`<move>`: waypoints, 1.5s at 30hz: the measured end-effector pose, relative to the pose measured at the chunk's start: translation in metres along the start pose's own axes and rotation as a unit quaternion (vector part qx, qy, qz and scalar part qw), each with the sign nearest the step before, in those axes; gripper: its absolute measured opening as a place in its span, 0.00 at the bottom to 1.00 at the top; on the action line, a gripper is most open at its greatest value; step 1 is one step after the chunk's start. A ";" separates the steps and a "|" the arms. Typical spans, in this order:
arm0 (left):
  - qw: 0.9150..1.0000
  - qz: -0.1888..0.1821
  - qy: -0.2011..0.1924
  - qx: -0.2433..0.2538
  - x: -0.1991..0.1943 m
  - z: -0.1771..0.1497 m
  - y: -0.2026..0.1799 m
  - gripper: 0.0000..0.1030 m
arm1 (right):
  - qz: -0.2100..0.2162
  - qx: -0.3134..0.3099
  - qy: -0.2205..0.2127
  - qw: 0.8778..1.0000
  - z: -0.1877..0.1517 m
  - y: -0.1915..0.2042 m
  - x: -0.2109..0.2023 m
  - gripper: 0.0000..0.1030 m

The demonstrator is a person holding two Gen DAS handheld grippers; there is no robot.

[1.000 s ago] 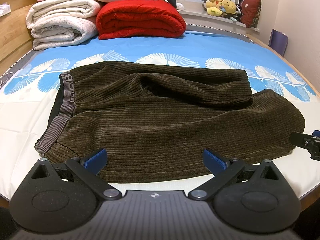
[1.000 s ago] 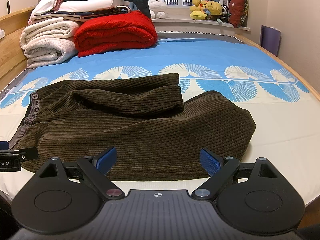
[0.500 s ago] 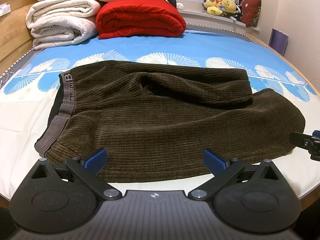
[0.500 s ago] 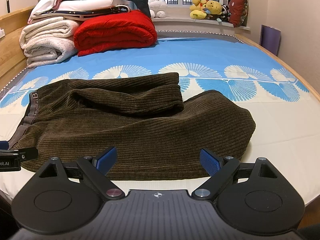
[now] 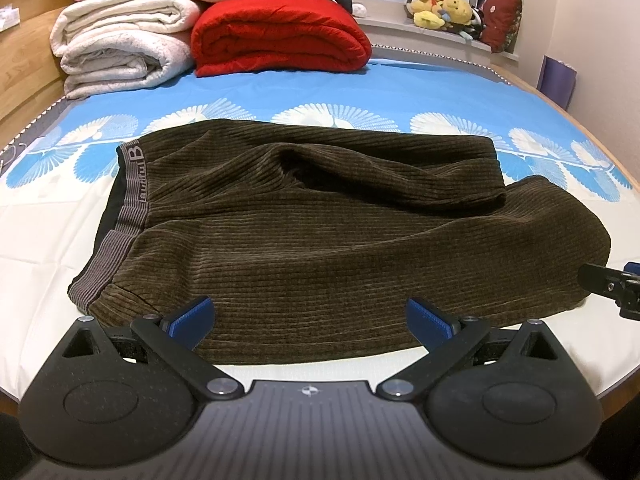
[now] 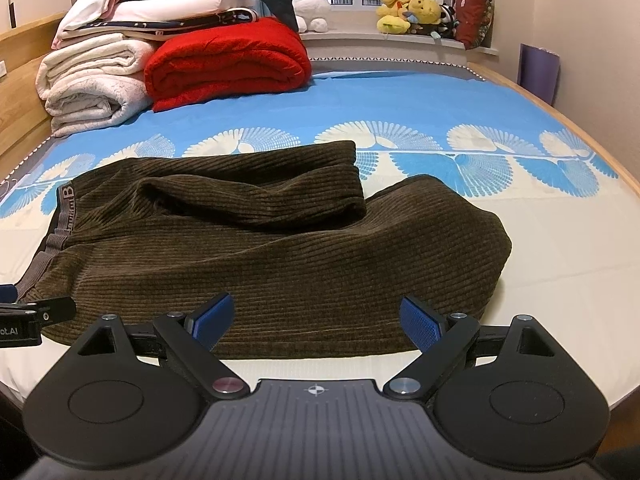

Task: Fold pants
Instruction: 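Grasp the grey waistband with the left tool while the right tool grasps the pant leg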

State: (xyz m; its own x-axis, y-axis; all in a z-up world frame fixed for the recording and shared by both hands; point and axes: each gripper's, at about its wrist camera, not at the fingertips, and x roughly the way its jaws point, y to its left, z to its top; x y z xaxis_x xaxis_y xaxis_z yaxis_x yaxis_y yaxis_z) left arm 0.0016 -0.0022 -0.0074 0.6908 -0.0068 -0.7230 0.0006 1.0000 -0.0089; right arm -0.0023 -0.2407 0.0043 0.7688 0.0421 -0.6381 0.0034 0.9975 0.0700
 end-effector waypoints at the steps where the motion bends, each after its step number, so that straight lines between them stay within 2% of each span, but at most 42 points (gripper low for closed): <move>1: 1.000 -0.001 -0.001 -0.001 0.000 0.000 0.000 0.99 | -0.001 -0.001 0.013 1.000 0.000 0.000 0.000 0.88; 3: 1.000 -0.004 -0.007 -0.002 -0.003 0.003 0.000 0.97 | -0.003 0.001 0.008 1.000 0.001 -0.001 0.000 0.88; 5: 1.000 -0.010 -0.021 -0.005 -0.008 0.007 0.005 0.78 | -0.005 0.010 -0.007 1.000 0.003 -0.005 -0.003 0.85; 7: 0.999 -0.035 -0.038 -0.004 -0.012 0.018 0.015 0.37 | 0.002 0.036 -0.034 0.999 0.010 -0.015 -0.010 0.82; 8: 0.998 -0.048 -0.048 -0.002 -0.013 0.024 0.021 0.26 | 0.009 0.046 -0.056 0.997 0.015 -0.022 -0.014 0.77; 9: 0.997 -0.048 -0.060 0.007 -0.013 0.033 0.028 0.18 | 0.015 0.054 -0.075 0.996 0.023 -0.031 -0.018 0.66; 11: 0.995 -0.040 -0.081 0.033 -0.012 0.053 0.047 0.18 | 0.024 0.062 -0.095 0.993 0.040 -0.047 -0.021 0.51; 13: 0.995 -0.028 -0.064 0.070 0.003 0.073 0.069 0.18 | 0.019 0.047 -0.098 0.994 0.059 -0.066 -0.017 0.50; 14: 0.996 -0.019 -0.048 0.076 0.015 0.079 0.083 0.19 | 0.002 0.032 -0.091 0.995 0.066 -0.074 -0.014 0.50; 15: 0.997 -0.022 -0.057 0.055 0.023 0.080 0.099 0.19 | -0.010 0.035 -0.088 0.995 0.072 -0.086 -0.008 0.50; 16: 0.998 -0.003 -0.046 0.043 0.039 0.079 0.117 0.19 | -0.030 0.027 -0.080 0.996 0.075 -0.094 -0.003 0.50; 17: 0.999 0.014 -0.035 0.025 0.053 0.074 0.134 0.19 | -0.046 0.047 -0.067 0.996 0.074 -0.110 0.008 0.51; 18: 0.999 0.036 -0.007 0.003 0.070 0.068 0.152 0.19 | -0.064 0.058 -0.053 0.995 0.071 -0.120 0.015 0.51; 19: 0.997 0.059 0.051 -0.025 0.089 0.069 0.169 0.19 | -0.083 0.083 -0.030 0.993 0.065 -0.133 0.024 0.51; 20: 0.992 0.062 0.076 -0.083 0.099 0.067 0.190 0.19 | -0.089 0.126 0.015 0.988 0.060 -0.148 0.039 0.53; 21: 0.988 0.061 0.074 -0.121 0.101 0.070 0.203 0.22 | -0.079 0.166 0.041 0.982 0.055 -0.162 0.050 0.53; 22: 0.984 0.060 0.077 -0.148 0.105 0.071 0.213 0.31 | -0.071 0.195 0.052 0.977 0.051 -0.172 0.057 0.53; 24: 0.979 0.061 0.098 -0.169 0.116 0.069 0.221 0.47 | -0.057 0.246 0.087 0.964 0.041 -0.185 0.077 0.59; 26: 0.977 0.062 0.114 -0.171 0.129 0.073 0.222 0.57 | -0.054 0.281 0.114 0.951 0.033 -0.191 0.094 0.65; 28: 0.979 0.073 0.110 -0.157 0.134 0.081 0.217 0.80 | -0.048 0.307 0.128 0.942 0.030 -0.193 0.109 0.68; 29: 0.980 0.083 0.105 -0.145 0.135 0.085 0.215 0.82 | -0.042 0.317 0.137 0.938 0.030 -0.194 0.119 0.70; 31: 0.981 0.102 0.104 -0.124 0.138 0.087 0.214 0.82 | -0.040 0.317 0.138 0.937 0.031 -0.194 0.123 0.71; 35: 0.975 0.112 0.140 -0.132 0.162 0.078 0.220 0.82 | -0.015 0.297 0.143 0.944 0.036 -0.189 0.134 0.69; 37: 0.972 0.114 0.154 -0.136 0.174 0.075 0.223 0.82 | -0.014 0.271 0.154 0.950 0.038 -0.182 0.142 0.59; 38: 0.971 0.114 0.160 -0.136 0.178 0.073 0.224 0.82 | -0.015 0.258 0.160 0.953 0.038 -0.179 0.145 0.48; 40: 0.971 0.112 0.169 -0.129 0.183 0.070 0.223 0.82 | -0.021 0.228 0.162 0.960 0.040 -0.173 0.147 0.38; 41: 0.972 0.113 0.169 -0.120 0.184 0.068 0.220 0.82 | -0.022 0.213 0.159 0.964 0.040 -0.171 0.146 0.28; 42: 0.973 0.113 0.169 -0.107 0.184 0.066 0.218 0.77 | -0.018 0.204 0.155 0.966 0.041 -0.171 0.144 0.19; 45: 0.977 0.119 0.166 -0.063 0.185 0.062 0.208 0.54 | -0.018 0.203 0.118 0.972 0.045 -0.178 0.128 0.10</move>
State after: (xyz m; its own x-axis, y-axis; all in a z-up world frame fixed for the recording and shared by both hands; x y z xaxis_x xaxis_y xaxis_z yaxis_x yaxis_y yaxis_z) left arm 0.1745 0.2048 -0.0997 0.3883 0.2033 -0.8988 -0.2341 0.9651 0.1172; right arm 0.1240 -0.4151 -0.0555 0.5955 0.0671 -0.8005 0.3168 0.8961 0.3108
